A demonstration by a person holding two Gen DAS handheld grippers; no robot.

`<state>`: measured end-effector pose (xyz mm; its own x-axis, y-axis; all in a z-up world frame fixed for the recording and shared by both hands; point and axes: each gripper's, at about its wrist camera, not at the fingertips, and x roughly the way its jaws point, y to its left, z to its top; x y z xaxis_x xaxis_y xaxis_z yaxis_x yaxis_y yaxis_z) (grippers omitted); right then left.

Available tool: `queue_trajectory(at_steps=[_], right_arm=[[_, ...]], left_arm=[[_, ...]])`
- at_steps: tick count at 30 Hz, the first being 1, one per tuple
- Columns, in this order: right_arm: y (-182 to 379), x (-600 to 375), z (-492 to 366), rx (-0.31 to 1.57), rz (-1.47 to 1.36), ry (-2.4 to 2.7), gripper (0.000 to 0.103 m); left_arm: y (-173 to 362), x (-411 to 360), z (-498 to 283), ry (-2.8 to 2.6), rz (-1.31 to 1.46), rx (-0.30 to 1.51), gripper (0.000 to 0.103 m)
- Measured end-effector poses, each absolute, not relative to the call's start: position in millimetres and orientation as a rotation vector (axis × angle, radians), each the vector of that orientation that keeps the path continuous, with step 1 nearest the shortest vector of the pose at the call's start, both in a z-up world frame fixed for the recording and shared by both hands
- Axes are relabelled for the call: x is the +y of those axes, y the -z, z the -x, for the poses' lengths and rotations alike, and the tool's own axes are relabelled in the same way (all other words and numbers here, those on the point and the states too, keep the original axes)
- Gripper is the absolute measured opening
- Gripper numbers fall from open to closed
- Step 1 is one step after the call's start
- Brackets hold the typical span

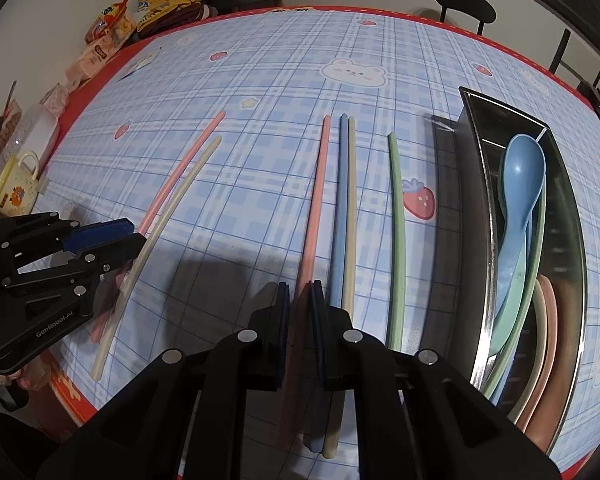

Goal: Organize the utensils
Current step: 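Close the left tool on the other pink chopstick, then lift the pink chopsticks off the cloth with both tools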

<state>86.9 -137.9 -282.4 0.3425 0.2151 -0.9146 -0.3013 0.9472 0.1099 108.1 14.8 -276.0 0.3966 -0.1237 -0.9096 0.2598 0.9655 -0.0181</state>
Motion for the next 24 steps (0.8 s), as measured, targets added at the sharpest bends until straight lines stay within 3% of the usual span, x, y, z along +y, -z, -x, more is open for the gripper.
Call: queue_trajectory(at_steps=[18,21,24], right_arm=[[281,-124,-89,1.198,0.201,-0.322,0.010],[281,-121,-91,1.214,0.226,-0.328,0.010],[281,-122,-92,1.226,0.223,-0.334,0.010]], left_arm=[[274,25,-109,0.263,-0.052,1.142,0.021],[273,32,-110,0.241,-0.004,1.161,0.012],[274,46,-109,0.244,0.115,1.180,0.011]])
